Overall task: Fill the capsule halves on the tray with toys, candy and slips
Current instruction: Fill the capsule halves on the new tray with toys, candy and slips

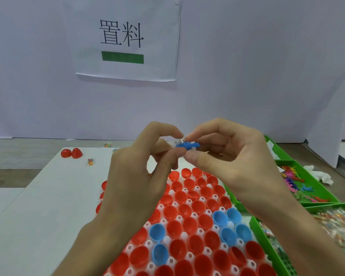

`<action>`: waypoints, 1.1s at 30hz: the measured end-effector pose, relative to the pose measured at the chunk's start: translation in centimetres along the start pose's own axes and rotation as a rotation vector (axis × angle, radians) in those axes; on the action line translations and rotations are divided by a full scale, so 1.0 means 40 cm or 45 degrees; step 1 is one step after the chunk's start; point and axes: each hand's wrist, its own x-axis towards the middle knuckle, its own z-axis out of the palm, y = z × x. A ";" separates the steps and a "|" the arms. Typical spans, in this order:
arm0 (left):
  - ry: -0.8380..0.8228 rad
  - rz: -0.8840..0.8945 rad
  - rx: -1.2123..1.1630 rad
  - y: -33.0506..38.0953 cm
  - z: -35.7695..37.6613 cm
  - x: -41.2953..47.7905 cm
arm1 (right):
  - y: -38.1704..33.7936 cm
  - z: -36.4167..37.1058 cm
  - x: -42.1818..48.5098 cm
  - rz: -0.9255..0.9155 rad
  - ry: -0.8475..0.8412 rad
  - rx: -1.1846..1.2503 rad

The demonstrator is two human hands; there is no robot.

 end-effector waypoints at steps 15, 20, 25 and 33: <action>-0.463 -0.366 -0.531 -0.034 -0.136 0.063 | -0.014 0.081 -0.008 -0.059 0.083 0.122; -0.431 -0.305 -0.466 -0.043 -0.163 0.070 | -0.029 0.118 0.031 -0.065 0.105 0.039; -0.520 -0.378 -0.232 -0.074 -0.204 0.074 | 0.007 0.148 0.079 0.071 0.008 0.194; -0.913 -0.842 0.361 -0.255 -0.274 0.027 | 0.167 0.234 0.123 0.168 -0.306 -0.471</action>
